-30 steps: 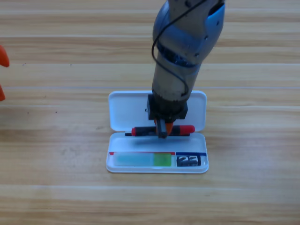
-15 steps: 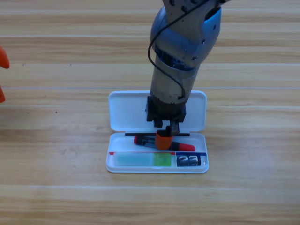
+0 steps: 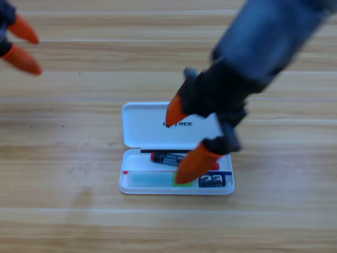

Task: Clean up eraser and pencils

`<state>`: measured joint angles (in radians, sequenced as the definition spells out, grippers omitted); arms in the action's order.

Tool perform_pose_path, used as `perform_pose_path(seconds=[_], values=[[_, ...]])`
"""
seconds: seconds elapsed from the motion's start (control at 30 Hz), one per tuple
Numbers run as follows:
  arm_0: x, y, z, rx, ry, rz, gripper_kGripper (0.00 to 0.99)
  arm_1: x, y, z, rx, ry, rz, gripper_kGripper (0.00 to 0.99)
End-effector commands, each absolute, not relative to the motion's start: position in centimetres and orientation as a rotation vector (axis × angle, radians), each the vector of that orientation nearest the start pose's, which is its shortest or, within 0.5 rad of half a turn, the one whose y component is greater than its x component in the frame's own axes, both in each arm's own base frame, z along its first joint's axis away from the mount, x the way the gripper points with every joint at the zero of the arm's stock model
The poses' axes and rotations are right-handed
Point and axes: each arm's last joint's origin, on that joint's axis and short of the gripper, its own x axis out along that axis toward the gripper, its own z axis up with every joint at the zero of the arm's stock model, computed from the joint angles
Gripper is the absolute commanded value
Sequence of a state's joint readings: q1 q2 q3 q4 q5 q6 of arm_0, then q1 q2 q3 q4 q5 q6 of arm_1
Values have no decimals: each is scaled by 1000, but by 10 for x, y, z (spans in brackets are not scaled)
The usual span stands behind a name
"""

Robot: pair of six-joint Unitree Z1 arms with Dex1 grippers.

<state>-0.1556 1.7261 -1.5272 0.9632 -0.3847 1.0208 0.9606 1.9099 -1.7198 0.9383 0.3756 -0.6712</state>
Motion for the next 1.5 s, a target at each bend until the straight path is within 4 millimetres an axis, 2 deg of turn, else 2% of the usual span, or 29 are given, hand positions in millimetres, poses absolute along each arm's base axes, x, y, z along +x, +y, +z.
perform_pose_path(seconds=[0.03, 0.2, 0.23, 0.4, 0.53, 0.8, 0.93, 1.03, 1.23, 1.4, 1.5], values=[[357, -77, 322, 638, 767, -1011, 557, 181, 255, 392, -647, 515, 1590, 990], [393, -81, 285, 550, 697, -1070, 49, 154, 222, 398, -594, 486, 1646, 990], [399, -83, 276, 535, 689, -1086, 0, 150, 219, 397, -584, 490, 1658, 990], [421, -95, 229, 449, 705, -1154, 0, 143, 203, 395, -561, 492, 1658, 990], [432, -107, 197, 392, 772, -1181, 0, 145, 199, 396, -554, 495, 1641, 990], [444, -135, 149, 291, 843, -1295, 0, 146, 201, 394, -525, 519, 1652, 990], [442, -148, 144, 255, 850, -1339, 0, 148, 204, 393, -516, 527, 1660, 990], [440, -159, 147, 220, 861, -1386, 0, 150, 206, 391, -515, 533, 1664, 990], [438, -187, 166, 214, 917, -1457, 0, 156, 213, 388, -512, 548, 1667, 990], [427, -203, 187, 237, 911, -1496, 0, 157, 213, 386, -513, 550, 1668, 990], [421, -213, 192, 256, 909, -1512, 0, 156, 213, 385, -510, 553, 1672, 990]])
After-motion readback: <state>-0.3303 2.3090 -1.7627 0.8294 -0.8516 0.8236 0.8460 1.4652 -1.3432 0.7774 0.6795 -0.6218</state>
